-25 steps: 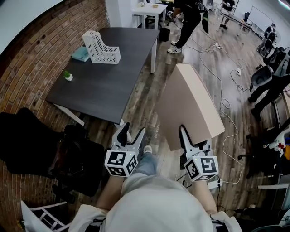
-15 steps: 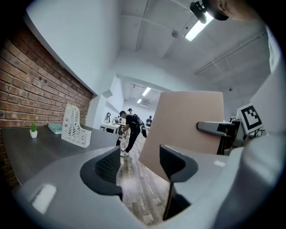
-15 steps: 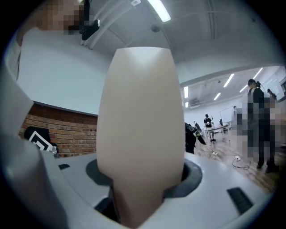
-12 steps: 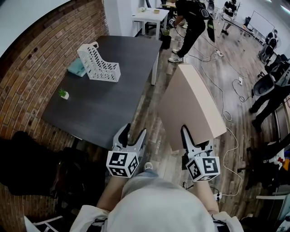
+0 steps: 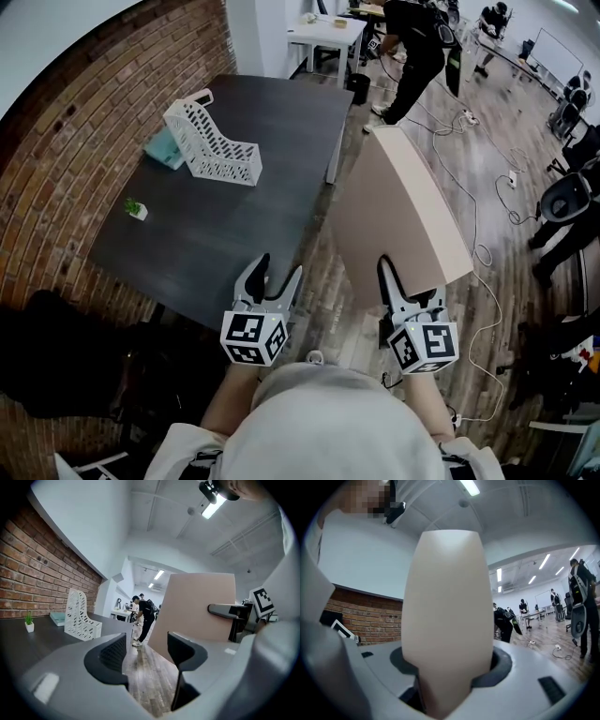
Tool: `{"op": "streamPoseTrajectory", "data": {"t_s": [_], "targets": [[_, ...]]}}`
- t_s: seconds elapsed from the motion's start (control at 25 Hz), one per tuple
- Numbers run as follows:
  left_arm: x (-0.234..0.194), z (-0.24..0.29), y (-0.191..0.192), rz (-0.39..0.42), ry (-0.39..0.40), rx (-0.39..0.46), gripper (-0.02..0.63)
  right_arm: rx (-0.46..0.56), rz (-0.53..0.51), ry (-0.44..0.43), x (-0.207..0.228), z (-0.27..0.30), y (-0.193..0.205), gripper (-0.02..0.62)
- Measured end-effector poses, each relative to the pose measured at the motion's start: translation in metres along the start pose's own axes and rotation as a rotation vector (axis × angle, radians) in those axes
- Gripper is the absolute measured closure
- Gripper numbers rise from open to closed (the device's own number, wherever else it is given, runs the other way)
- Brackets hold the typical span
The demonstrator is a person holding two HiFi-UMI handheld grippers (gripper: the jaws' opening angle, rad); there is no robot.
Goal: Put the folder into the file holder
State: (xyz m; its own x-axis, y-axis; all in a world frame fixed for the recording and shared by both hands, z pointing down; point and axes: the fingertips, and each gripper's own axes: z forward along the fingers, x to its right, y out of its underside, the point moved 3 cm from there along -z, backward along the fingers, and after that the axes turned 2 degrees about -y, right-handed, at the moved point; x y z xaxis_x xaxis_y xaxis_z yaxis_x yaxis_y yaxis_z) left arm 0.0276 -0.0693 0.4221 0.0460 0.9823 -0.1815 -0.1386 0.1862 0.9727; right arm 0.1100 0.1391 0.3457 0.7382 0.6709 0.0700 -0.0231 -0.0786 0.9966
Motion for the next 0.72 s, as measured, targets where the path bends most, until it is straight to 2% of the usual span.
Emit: {"op": "streamPoseTrajectory", "data": {"t_s": [0.36, 0.72], "targets": [[-0.039, 0.022, -0.004, -0.016, -0.082, -0.009, 0.331, 0.012, -0.006, -0.080, -0.002, 0.061, -0.002, 0.319], [-0.090, 0.051, -0.015, -0.042, -0.239, 0.015, 0.331, 0.014, -0.017, -0.251, -0.007, 0.160, -0.006, 0.321]]}}
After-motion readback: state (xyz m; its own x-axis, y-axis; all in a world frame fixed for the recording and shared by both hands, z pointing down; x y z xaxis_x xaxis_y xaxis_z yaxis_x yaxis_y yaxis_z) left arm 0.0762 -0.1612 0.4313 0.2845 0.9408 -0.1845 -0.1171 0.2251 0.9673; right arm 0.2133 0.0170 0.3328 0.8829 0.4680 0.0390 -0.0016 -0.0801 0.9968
